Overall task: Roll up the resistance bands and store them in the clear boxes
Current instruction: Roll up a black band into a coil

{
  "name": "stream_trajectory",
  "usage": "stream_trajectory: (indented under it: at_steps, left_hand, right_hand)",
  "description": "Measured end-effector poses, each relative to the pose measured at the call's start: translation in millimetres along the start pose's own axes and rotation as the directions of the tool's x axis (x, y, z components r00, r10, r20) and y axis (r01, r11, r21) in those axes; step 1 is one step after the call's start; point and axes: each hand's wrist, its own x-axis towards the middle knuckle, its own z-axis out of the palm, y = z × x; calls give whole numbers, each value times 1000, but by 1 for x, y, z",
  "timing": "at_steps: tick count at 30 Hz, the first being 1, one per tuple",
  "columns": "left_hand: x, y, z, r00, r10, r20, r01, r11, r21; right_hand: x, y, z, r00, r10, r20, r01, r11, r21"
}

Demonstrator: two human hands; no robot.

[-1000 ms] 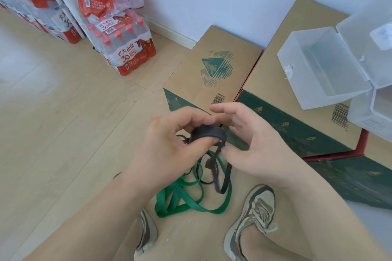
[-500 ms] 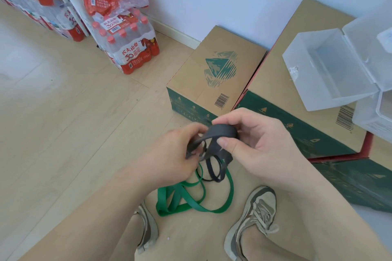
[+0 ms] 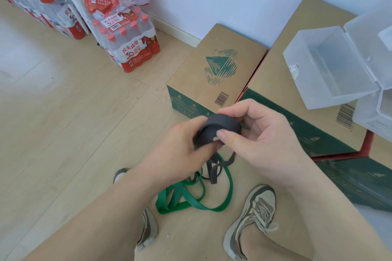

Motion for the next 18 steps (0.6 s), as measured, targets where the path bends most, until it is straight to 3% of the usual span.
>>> stream_trajectory:
  at_steps: [4, 7, 12, 18]
  left_hand:
    - [1, 0, -18, 991, 10, -134, -15, 999, -35]
    - [1, 4, -27, 979, 14, -201, -21, 999, -34]
    - [1, 3, -32, 992, 38, -120, -30, 998, 63]
    - [1, 10, -43, 973, 0, -233, -29, 992, -120]
  right_hand:
    - [-4, -5, -15, 998, -39, 45, 50, 961, -271]
    - [-5, -7, -21, 1000, 20, 18, -11, 910, -413]
    - [-7, -9, -23, 995, 93, -44, -103, 901, -422]
    - [-6, -8, -22, 992, 66, -111, -116, 826, -552]
